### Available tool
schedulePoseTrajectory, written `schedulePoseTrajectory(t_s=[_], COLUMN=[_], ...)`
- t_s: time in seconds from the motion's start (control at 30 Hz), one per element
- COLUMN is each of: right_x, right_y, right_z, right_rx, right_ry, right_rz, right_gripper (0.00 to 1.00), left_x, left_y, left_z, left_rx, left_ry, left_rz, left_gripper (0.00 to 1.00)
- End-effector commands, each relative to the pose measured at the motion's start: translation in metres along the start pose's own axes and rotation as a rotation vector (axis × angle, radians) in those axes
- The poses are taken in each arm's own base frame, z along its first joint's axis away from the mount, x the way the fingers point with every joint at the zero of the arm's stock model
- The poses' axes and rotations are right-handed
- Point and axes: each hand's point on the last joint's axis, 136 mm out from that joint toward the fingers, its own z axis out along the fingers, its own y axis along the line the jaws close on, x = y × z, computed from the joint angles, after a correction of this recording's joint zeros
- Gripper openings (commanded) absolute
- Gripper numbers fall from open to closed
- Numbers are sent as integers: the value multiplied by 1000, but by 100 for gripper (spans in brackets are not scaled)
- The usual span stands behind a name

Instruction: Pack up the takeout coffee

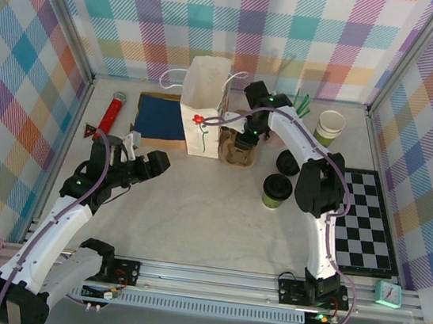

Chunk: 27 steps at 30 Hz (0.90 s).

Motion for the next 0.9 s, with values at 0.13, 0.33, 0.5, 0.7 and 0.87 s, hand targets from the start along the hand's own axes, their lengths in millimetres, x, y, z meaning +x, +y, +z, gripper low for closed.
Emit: schedulePoseTrajectory(t_s=[0.13, 0.33, 0.5, 0.7, 0.87], right_x=[-9, -6, -4, -5, -6], right_y=[8, 14, 27, 51, 78], right_z=[-31, -46, -55, -74, -95], right_rx=[50, 77, 82, 113, 127], right_ry=[-8, 9, 16, -7, -50], right_rz=[4, 28, 61, 94, 126], right_gripper=[32, 29, 29, 29, 29], left_x=[-12, -16, -21, -32, -56], left_y=[-7, -11, -15, -19, -33], left_z=[-9, -15, -20, -20, -17], left_rx=[12, 6, 5, -16, -17], left_ry=[-41, -54, -72, -79, -109], left_rz=[21, 36, 43, 46, 44], left_gripper=[81, 81, 81, 82, 83])
